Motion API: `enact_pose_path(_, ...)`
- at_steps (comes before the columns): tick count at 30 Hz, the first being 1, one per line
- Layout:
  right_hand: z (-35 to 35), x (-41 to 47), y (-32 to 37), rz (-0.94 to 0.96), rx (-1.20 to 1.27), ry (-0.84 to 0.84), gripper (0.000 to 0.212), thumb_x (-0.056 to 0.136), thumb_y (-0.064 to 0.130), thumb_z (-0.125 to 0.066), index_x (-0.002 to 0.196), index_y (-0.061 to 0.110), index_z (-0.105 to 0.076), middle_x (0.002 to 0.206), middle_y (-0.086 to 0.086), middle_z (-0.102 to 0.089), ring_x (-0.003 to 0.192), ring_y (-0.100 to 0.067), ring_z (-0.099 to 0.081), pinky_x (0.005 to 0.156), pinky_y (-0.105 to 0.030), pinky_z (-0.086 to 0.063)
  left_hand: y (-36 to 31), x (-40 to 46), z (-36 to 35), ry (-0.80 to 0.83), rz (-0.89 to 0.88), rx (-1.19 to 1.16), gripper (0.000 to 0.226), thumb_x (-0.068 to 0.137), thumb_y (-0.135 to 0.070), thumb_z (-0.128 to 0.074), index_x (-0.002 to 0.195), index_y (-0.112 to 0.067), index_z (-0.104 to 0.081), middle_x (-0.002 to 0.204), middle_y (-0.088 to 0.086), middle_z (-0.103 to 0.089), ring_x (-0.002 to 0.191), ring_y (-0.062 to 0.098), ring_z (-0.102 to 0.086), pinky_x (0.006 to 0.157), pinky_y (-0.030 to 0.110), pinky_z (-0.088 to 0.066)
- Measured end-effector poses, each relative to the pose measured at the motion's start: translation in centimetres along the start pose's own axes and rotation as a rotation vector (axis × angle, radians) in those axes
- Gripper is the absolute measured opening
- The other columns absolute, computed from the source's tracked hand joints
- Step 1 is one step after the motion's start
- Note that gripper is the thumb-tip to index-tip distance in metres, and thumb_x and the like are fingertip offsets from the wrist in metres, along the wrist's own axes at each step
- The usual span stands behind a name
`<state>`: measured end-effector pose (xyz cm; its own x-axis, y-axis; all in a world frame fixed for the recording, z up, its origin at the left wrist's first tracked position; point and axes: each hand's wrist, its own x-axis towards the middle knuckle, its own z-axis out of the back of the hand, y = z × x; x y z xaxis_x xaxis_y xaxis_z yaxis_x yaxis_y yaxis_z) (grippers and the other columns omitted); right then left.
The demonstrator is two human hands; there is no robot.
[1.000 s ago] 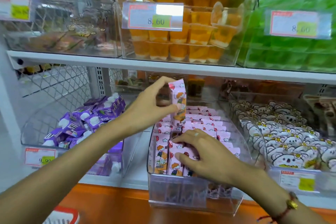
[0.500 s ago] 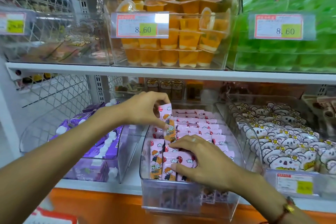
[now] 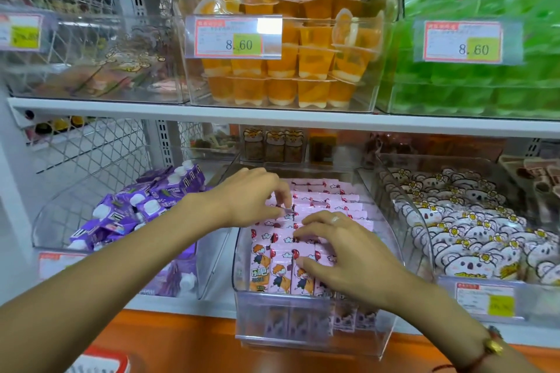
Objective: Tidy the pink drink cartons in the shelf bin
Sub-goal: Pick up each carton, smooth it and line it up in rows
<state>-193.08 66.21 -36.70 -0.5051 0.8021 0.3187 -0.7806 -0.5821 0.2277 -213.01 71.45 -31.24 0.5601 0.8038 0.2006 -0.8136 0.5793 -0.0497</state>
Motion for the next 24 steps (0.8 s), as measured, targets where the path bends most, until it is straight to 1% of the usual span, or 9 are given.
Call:
enact_pose_path(2, 0.3, -0.2, -0.1, -0.025, 0.007, 0.005, 0.038, 0.087, 0.053, -0.054, 0.122, 0.037, -0.056, 0.122, 0.022, -0.053, 0.109, 0.0, -0.047, 0.08, -0.019, -0.038, -0.5, -0.4, -0.1, 0.031, -0.015, -0.015, 0.016, 0.09, -0.037, -0.062, 0.104, -0.034, -0.068, 0.092, -0.02, -0.054, 0.098, 0.011, -0.048, 0.079, 0.029, -0.029)
enact_pose_path(4, 0.3, -0.4, 0.1, -0.052, -0.005, 0.018, 0.038, 0.089, 0.053, -0.052, 0.123, 0.037, -0.056, 0.123, 0.022, -0.055, 0.106, 0.0, -0.049, 0.077, -0.02, -0.037, -1.0, -0.5, -0.5, 0.083, -0.03, 0.029, 0.019, 0.089, -0.039, -0.061, 0.107, -0.034, -0.068, 0.104, -0.013, -0.062, 0.103, 0.011, -0.049, 0.083, 0.031, -0.033)
enact_pose_path(8, 0.1, -0.5, 0.7, -0.07, -0.034, 0.04, 0.04, 0.093, 0.048, -0.047, 0.129, 0.033, -0.055, 0.129, 0.017, -0.054, 0.115, -0.008, -0.05, 0.086, -0.025, -0.044, -1.9, -0.2, -1.3, 0.122, -0.028, 0.179, 0.025, 0.091, -0.039, -0.058, 0.113, -0.029, -0.065, 0.112, -0.005, -0.058, 0.111, 0.016, -0.047, 0.08, 0.029, -0.031)
enact_pose_path(12, 0.1, -0.7, 0.7, -0.099, -0.01, 0.029, 0.039, 0.092, 0.048, -0.049, 0.129, 0.033, -0.054, 0.129, 0.016, -0.054, 0.116, -0.008, -0.05, 0.086, -0.026, -0.042, -1.8, -0.4, -0.9, 0.039, -0.006, 0.132, 0.015, 0.091, -0.038, -0.059, 0.099, -0.028, -0.066, 0.111, -0.008, -0.056, 0.106, 0.013, -0.044, 0.084, 0.03, -0.032)
enact_pose_path(15, 0.3, -0.7, 0.5, -0.1, -0.006, 0.02, 0.039, 0.091, 0.048, -0.05, 0.126, 0.032, -0.058, 0.129, 0.016, -0.056, 0.115, -0.007, -0.052, 0.088, -0.026, -0.045, -1.6, -1.6, -0.6, -0.125, 0.064, -0.032, 0.006, 0.093, -0.034, -0.057, 0.095, -0.029, -0.061, 0.109, -0.01, -0.056, 0.099, 0.01, -0.043, 0.08, 0.03, -0.032)
enact_pose_path(18, 0.4, -0.7, 0.5, -0.105, -0.002, 0.012, 0.04, 0.091, 0.052, -0.05, 0.123, 0.031, -0.06, 0.127, 0.016, -0.058, 0.114, -0.005, -0.051, 0.088, -0.027, -0.045, -1.6, -3.0, -0.5, -0.423, 0.197, -0.425, 0.002, 0.094, -0.026, -0.054, 0.094, -0.026, -0.056, 0.098, -0.007, -0.063, 0.094, 0.019, -0.06, 0.08, 0.039, -0.048)
enact_pose_path(20, 0.6, -0.6, 1.0, -0.125, 0.061, -0.068, 0.046, 0.089, 0.06, -0.045, 0.123, 0.032, -0.058, 0.125, 0.016, -0.057, 0.113, -0.004, -0.048, 0.089, -0.028, -0.045, -2.1, -3.9, -0.4, -0.58, 0.244, -0.723, 0.003, 0.095, -0.023, -0.055, 0.092, -0.024, -0.057, 0.089, -0.001, -0.066, 0.087, 0.026, -0.063, 0.081, 0.05, -0.05)
enact_pose_path(21, 0.8, -0.5, 1.4, -0.143, 0.139, -0.128, 0.053, 0.085, 0.066, -0.041, 0.125, 0.033, -0.055, 0.127, 0.017, -0.055, 0.115, -0.002, -0.047, 0.091, -0.027, -0.044, -2.6, -4.2, -0.4, -0.655, 0.25, -0.81, 0.005, 0.094, -0.024, -0.057, 0.09, -0.026, -0.057, 0.086, -0.002, -0.066, 0.086, 0.025, -0.064, 0.081, 0.051, -0.051)
enact_pose_path(24, 1.2, -0.1, 3.0, -0.163, 0.473, -0.219, 0.063, 0.077, 0.075, -0.039, 0.13, 0.042, -0.048, 0.132, 0.024, -0.049, 0.122, 0.004, -0.043, 0.1, -0.023, -0.037, -4.3, -5.3, -0.5, -0.809, 0.199, -0.926, 0.007, 0.092, -0.027, -0.061, 0.086, -0.031, -0.059, 0.081, -0.006, -0.066, 0.082, 0.018, -0.064, 0.076, 0.034, -0.052)
